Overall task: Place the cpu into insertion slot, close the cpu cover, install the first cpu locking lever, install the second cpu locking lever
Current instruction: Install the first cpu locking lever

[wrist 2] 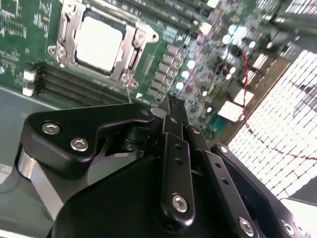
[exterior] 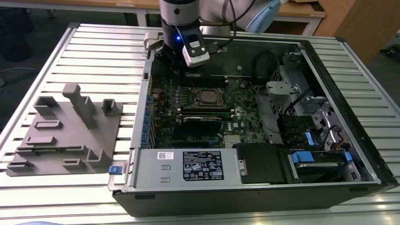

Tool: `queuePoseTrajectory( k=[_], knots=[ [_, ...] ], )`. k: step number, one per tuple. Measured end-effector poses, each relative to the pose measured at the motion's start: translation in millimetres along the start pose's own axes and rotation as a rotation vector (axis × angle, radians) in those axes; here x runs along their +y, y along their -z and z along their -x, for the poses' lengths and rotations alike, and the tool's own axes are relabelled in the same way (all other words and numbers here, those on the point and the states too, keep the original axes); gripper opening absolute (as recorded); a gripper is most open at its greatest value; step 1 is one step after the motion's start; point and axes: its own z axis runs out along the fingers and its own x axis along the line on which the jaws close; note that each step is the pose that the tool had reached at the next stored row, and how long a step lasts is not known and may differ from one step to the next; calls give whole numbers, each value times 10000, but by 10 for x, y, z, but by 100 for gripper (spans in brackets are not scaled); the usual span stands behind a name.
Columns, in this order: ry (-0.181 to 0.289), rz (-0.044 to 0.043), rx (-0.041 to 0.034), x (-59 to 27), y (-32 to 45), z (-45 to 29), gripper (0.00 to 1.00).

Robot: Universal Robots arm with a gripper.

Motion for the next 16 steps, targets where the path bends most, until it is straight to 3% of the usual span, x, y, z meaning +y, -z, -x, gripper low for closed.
queuePoseTrajectory(
  k=[2,3,8,14,16],
  knots=[
    [-11,225,25,-1,0,-6,11],
    [-14,294,34,-1,0,-8,11],
    [-16,337,38,-1,-3,-9,11],
    [-16,337,40,-2,-66,-11,11],
    [-17,392,48,2,-75,-13,11]
  ],
)
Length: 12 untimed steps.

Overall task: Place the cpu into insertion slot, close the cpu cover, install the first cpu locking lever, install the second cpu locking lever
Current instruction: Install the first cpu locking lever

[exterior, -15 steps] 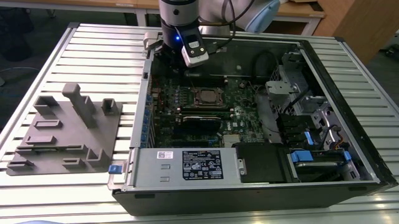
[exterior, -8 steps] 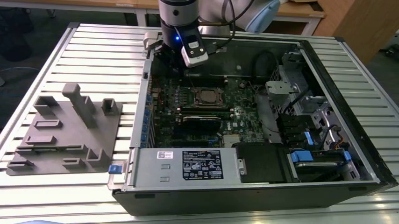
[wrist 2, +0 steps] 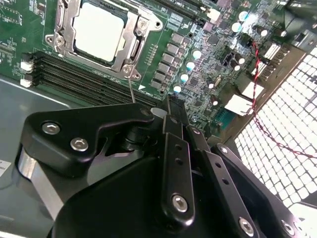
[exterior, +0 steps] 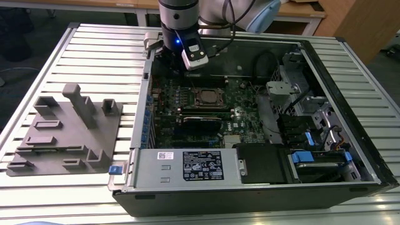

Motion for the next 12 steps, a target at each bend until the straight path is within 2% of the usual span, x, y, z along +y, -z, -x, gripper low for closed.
queuePoseTrajectory(
  k=[4,5,8,12],
  knots=[
    [-20,369,41,1,-12,0,11],
    [-23,439,49,2,-14,-1,11],
    [-29,543,60,10,-18,-2,11],
    [-30,565,63,32,-23,-5,11]
  ],
)
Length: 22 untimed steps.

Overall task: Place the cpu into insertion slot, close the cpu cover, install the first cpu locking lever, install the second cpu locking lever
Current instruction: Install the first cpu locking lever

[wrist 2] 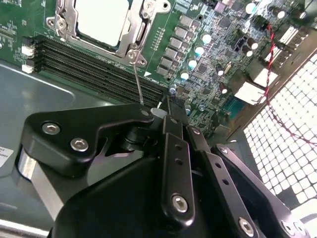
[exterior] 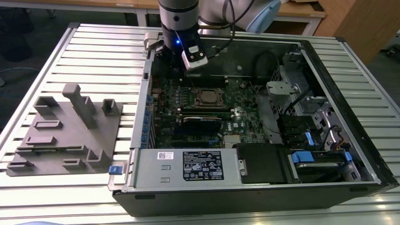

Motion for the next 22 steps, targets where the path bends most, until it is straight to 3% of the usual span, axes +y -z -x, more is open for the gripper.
queuePoseTrajectory(
  k=[11,22],
  knots=[
    [0,21,4,93,-29,12,11],
    [-22,-10,133,152,-58,449,11]
  ],
)
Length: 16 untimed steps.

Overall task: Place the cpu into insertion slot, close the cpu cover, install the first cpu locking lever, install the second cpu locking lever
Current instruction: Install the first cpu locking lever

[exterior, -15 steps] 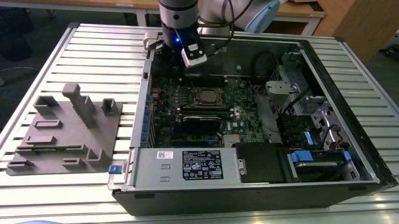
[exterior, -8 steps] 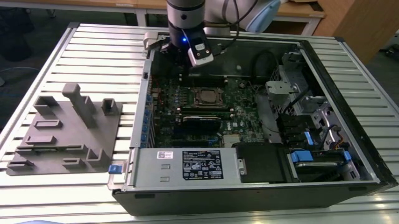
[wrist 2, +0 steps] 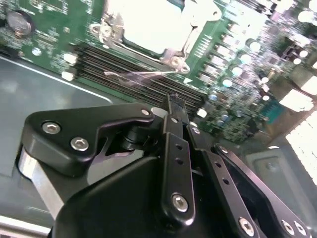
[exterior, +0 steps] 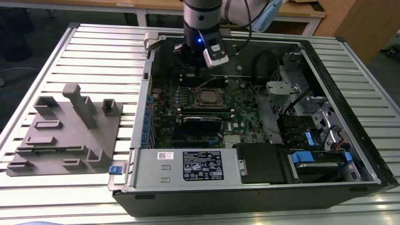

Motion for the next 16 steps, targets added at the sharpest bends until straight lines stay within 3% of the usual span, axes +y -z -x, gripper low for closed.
queuePoseTrajectory(
  k=[7,10,16],
  knots=[
    [-1,-9,0,2,-2,19,11],
    [4,-103,-9,2,-9,23,11],
    [4,-153,-15,11,-36,102,11]
  ],
)
